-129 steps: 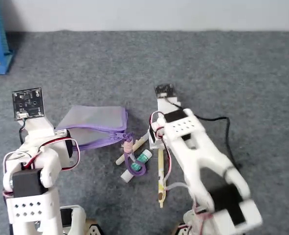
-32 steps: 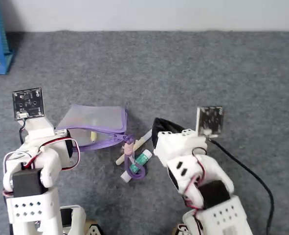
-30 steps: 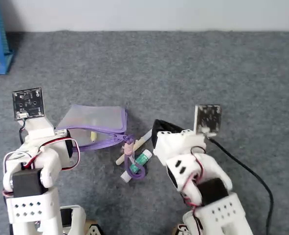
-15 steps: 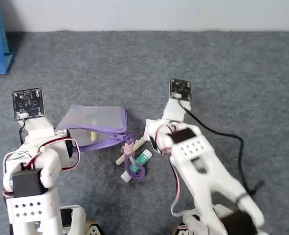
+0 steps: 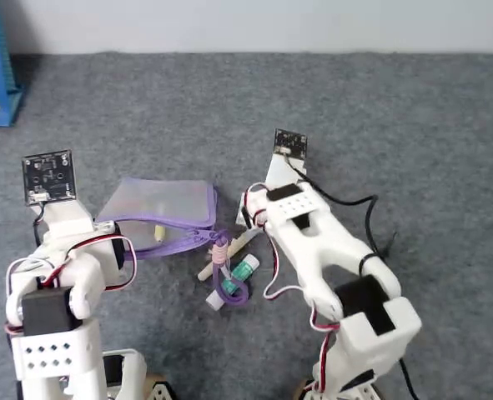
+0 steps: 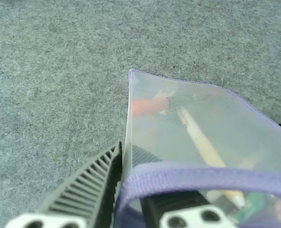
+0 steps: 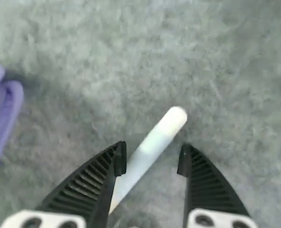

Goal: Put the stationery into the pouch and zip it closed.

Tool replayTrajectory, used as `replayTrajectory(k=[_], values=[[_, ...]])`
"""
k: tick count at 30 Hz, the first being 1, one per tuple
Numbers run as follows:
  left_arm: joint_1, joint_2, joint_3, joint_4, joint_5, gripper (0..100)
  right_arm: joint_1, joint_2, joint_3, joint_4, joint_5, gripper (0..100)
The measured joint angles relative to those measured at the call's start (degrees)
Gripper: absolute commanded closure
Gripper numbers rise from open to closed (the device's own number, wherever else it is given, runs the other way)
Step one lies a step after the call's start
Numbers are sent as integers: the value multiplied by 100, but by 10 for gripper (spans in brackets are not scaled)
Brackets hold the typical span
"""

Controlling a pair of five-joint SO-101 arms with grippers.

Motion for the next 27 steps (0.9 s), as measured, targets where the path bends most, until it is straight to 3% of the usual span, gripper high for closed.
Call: replayTrajectory(k=[2, 4, 9, 14, 27], values=[[0, 0, 9, 0, 0, 988, 176, 79, -62, 9, -9, 998], [0, 0, 9, 0, 0, 988, 369, 132, -70, 9, -9, 963], [0, 0, 9, 0, 0, 988, 571, 149, -79, 158, 193, 991], [0, 0, 9, 0, 0, 988, 615, -325, -62, 888, 475, 991], [0, 0, 9, 0, 0, 988, 668, -3947, -62, 2541, 1073, 991]])
